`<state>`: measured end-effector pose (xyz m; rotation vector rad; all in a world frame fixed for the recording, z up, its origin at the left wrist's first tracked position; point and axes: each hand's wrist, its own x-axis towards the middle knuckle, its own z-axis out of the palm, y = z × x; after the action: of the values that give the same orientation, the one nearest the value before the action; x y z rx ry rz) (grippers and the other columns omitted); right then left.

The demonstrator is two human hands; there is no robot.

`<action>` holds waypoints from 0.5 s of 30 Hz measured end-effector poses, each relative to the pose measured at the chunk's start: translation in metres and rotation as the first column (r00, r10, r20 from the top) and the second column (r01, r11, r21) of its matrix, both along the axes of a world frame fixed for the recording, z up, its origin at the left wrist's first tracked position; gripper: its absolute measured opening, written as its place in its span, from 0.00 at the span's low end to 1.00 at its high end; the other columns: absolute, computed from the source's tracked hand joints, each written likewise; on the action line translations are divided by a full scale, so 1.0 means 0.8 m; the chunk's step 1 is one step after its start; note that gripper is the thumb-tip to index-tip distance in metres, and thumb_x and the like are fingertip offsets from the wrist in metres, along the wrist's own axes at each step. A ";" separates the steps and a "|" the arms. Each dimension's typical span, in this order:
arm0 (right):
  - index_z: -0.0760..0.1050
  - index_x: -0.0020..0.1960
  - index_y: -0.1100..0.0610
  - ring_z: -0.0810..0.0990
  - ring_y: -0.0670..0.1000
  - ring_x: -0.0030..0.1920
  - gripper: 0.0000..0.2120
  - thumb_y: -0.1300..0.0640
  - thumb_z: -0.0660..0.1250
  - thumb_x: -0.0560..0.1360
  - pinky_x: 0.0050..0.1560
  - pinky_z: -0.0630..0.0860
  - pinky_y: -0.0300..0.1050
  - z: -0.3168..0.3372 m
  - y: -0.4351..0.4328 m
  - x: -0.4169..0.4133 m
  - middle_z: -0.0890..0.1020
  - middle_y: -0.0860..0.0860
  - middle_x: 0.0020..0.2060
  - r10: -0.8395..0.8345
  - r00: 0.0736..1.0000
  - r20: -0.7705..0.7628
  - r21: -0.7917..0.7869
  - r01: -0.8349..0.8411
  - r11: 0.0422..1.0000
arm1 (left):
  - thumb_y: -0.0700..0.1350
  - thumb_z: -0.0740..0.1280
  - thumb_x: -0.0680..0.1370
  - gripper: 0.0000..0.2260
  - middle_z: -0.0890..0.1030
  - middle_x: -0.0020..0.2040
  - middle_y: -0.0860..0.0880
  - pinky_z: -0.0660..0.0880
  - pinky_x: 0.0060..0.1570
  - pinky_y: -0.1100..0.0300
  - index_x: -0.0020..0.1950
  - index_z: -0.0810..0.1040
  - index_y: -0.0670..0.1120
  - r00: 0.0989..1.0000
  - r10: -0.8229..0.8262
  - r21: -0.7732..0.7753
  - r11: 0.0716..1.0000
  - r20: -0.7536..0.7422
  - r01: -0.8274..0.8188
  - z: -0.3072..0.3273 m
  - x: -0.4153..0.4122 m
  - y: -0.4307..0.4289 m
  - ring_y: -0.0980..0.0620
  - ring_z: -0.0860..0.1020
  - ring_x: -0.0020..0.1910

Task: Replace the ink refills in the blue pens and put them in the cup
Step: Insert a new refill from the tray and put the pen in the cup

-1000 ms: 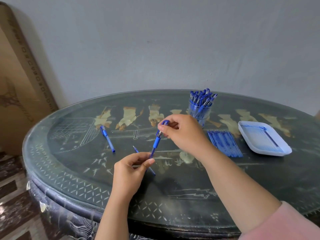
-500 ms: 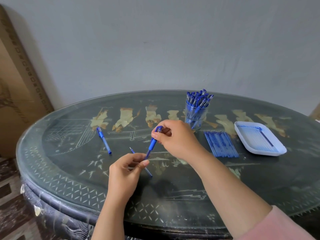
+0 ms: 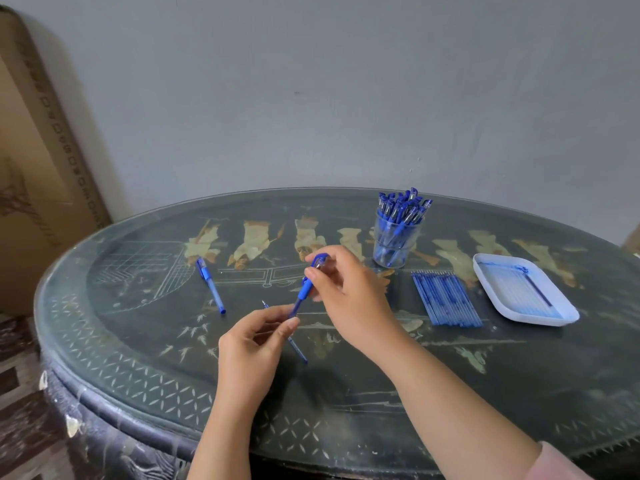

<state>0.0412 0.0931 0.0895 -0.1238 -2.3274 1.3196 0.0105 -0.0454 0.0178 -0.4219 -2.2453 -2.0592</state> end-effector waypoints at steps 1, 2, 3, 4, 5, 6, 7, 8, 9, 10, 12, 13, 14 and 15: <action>0.76 0.55 0.54 0.83 0.48 0.45 0.05 0.57 0.65 0.79 0.48 0.81 0.46 0.003 0.005 0.000 0.83 0.50 0.45 0.004 1.000 -0.015 -0.013 -0.004 1.000 | 0.40 0.74 0.72 0.08 0.86 0.43 0.55 0.77 0.46 0.70 0.48 0.85 0.50 1.000 -0.007 0.018 1.000 0.019 0.007 0.002 0.001 -0.001 0.59 0.83 0.45; 0.76 0.55 0.54 0.83 0.46 0.43 0.05 0.58 0.65 0.79 0.45 0.80 0.41 0.008 0.011 0.001 0.83 0.50 0.45 0.005 0.999 -0.040 -0.038 -0.007 0.999 | 0.41 0.74 0.73 0.07 0.86 0.43 0.55 0.76 0.46 0.71 0.49 0.85 0.50 0.999 -0.012 0.038 0.999 0.041 0.010 0.005 0.001 -0.002 0.60 0.83 0.45; 0.76 0.54 0.54 0.83 0.45 0.42 0.05 0.59 0.64 0.80 0.43 0.79 0.36 0.015 0.018 0.001 0.83 0.50 0.44 -0.003 0.997 -0.073 -0.073 -0.003 0.997 | 0.42 0.73 0.74 0.06 0.86 0.43 0.55 0.75 0.46 0.71 0.49 0.85 0.50 0.998 -0.009 0.056 0.998 0.061 0.006 0.007 0.000 -0.004 0.60 0.83 0.46; 0.75 0.54 0.53 0.83 0.44 0.40 0.05 0.60 0.64 0.80 0.41 0.78 0.34 0.023 0.028 0.001 0.83 0.50 0.44 -0.024 0.994 -0.109 -0.099 0.014 0.995 | 0.44 0.72 0.75 0.05 0.86 0.44 0.55 0.76 0.49 0.69 0.50 0.85 0.51 0.997 0.000 0.072 0.997 0.074 -0.005 0.009 -0.001 -0.005 0.60 0.83 0.47; 0.74 0.55 0.51 0.83 0.44 0.39 0.06 0.60 0.63 0.80 0.40 0.77 0.34 0.031 0.040 -0.001 0.83 0.49 0.43 -0.064 0.987 -0.148 -0.109 0.048 0.993 | 0.46 0.71 0.75 0.05 0.86 0.45 0.55 0.77 0.52 0.64 0.50 0.85 0.51 0.997 0.013 0.083 0.996 0.079 -0.020 0.010 -0.003 -0.007 0.59 0.83 0.48; 0.74 0.55 0.50 0.83 0.45 0.39 0.06 0.59 0.63 0.80 0.40 0.77 0.35 0.040 0.053 -0.003 0.83 0.48 0.42 -0.117 0.975 -0.190 -0.100 0.099 0.990 | 0.48 0.70 0.76 0.05 0.86 0.45 0.56 0.77 0.54 0.59 0.50 0.85 0.52 0.996 0.028 0.092 0.995 0.081 -0.035 0.010 -0.005 -0.009 0.58 0.83 0.49; 0.73 0.55 0.48 0.84 0.48 0.39 0.07 0.58 0.64 0.80 0.41 0.78 0.39 0.047 0.066 -0.005 0.83 0.47 0.41 -0.183 0.954 -0.239 -0.084 0.168 0.982 | 0.50 0.70 0.76 0.06 0.86 0.45 0.55 0.77 0.54 0.55 0.49 0.85 0.52 0.996 0.047 0.102 0.993 0.082 -0.055 0.011 -0.008 -0.011 0.56 0.83 0.49; 0.72 0.55 0.47 0.84 0.50 0.39 0.07 0.57 0.64 0.80 0.42 0.79 0.44 0.055 0.080 -0.008 0.83 0.47 0.40 -0.255 0.920 -0.297 -0.071 0.245 0.967 | 0.51 0.69 0.75 0.07 0.86 0.44 0.55 0.77 0.55 0.53 0.49 0.85 0.52 0.994 0.072 0.111 0.991 0.080 -0.080 0.012 -0.012 -0.013 0.56 0.83 0.48; 0.71 0.55 0.46 0.84 0.52 0.39 0.09 0.57 0.65 0.79 0.43 0.79 0.49 0.062 0.095 -0.011 0.82 0.47 0.40 -0.322 0.875 -0.360 -0.073 0.318 0.945 | 0.51 0.69 0.76 0.07 0.86 0.43 0.54 0.77 0.56 0.52 0.48 0.85 0.51 0.992 0.104 0.116 0.987 0.076 -0.112 0.013 -0.017 -0.016 0.55 0.83 0.48; 0.69 0.55 0.46 0.83 0.54 0.39 0.10 0.58 0.66 0.79 0.44 0.79 0.52 0.070 0.108 -0.013 0.82 0.47 0.39 -0.379 0.826 -0.417 -0.089 0.378 0.922 | 0.50 0.69 0.76 0.05 0.86 0.43 0.54 0.77 0.56 0.51 0.47 0.84 0.51 0.988 0.141 0.125 0.981 0.070 -0.149 0.014 -0.021 -0.020 0.55 0.83 0.47; 0.65 0.53 0.42 0.83 0.55 0.38 0.14 0.58 0.67 0.78 0.45 0.79 0.54 0.083 0.132 -0.018 0.82 0.47 0.38 -0.463 0.735 -0.496 -0.125 0.467 0.875 | 0.47 0.69 0.78 0.04 0.86 0.42 0.54 0.77 0.57 0.50 0.47 0.83 0.52 0.973 0.219 0.143 0.963 0.066 -0.227 0.016 -0.032 -0.027 0.54 0.83 0.47; 0.64 0.51 0.40 0.83 0.56 0.39 0.16 0.58 0.67 0.78 0.46 0.79 0.56 0.090 0.142 -0.021 0.82 0.47 0.37 -0.489 0.697 -0.524 -0.139 0.496 0.857 | 0.46 0.68 0.78 0.04 0.85 0.42 0.53 0.77 0.57 0.50 0.48 0.83 0.52 0.964 0.258 0.142 0.954 0.060 -0.264 0.016 -0.035 -0.031 0.54 0.83 0.48; 0.63 0.50 0.38 0.83 0.56 0.39 0.16 0.57 0.67 0.78 0.46 0.79 0.57 0.095 0.152 -0.026 0.81 0.48 0.38 -0.504 0.668 -0.547 -0.152 0.513 0.845 | 0.45 0.68 0.79 0.04 0.85 0.43 0.52 0.77 0.58 0.50 0.49 0.83 0.52 0.955 0.291 0.140 0.945 0.055 -0.296 0.016 -0.039 -0.034 0.53 0.83 0.49; 0.64 0.49 0.38 0.83 0.56 0.40 0.16 0.57 0.66 0.78 0.47 0.79 0.57 0.099 0.162 -0.031 0.81 0.49 0.38 -0.510 0.648 -0.566 -0.159 0.521 0.839 | 0.45 0.67 0.79 0.05 0.85 0.44 0.52 0.77 0.57 0.51 0.51 0.82 0.51 0.946 0.319 0.140 0.936 0.057 -0.324 0.015 -0.041 -0.035 0.51 0.83 0.49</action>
<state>0.0163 0.2225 0.1688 -0.3020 -1.5911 0.8704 -0.0221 -0.0733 0.0298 -0.0060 -1.9965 -2.0490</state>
